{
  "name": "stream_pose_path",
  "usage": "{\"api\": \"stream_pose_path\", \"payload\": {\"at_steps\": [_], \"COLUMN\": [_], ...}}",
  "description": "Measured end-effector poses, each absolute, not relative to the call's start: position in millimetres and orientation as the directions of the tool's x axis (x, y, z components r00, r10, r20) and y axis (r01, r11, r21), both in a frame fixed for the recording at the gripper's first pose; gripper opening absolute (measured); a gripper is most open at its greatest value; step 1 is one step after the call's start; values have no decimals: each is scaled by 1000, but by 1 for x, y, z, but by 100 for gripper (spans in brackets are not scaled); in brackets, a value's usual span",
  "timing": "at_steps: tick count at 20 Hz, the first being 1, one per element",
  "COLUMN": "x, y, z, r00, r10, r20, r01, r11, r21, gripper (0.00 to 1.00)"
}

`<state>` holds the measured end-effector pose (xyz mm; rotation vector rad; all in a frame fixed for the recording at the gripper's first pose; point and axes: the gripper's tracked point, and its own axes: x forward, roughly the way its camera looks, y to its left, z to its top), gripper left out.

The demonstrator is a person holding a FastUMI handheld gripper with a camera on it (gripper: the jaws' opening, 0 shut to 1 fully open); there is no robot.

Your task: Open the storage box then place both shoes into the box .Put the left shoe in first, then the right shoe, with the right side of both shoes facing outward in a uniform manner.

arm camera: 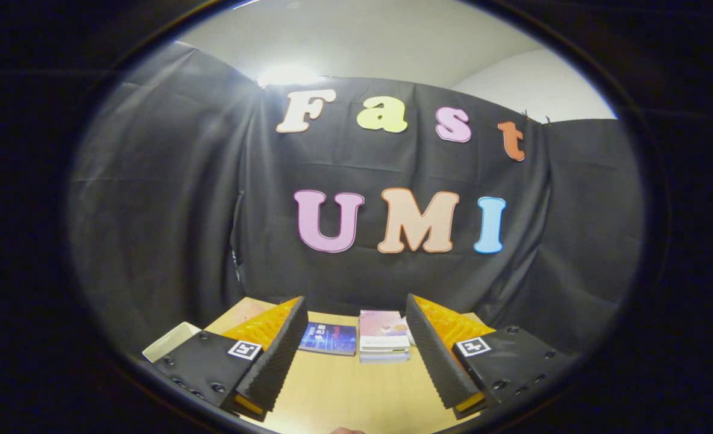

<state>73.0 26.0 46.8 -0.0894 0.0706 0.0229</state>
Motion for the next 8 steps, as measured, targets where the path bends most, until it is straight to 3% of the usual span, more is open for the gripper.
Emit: {"api": "stream_pose_path", "payload": {"at_steps": [8], "x": [66], "y": [-25], "z": [53], "r00": [999], "r10": [-26], "r20": [-21], "r01": [23], "r11": [992], "r21": [-125], "gripper": [100]}}
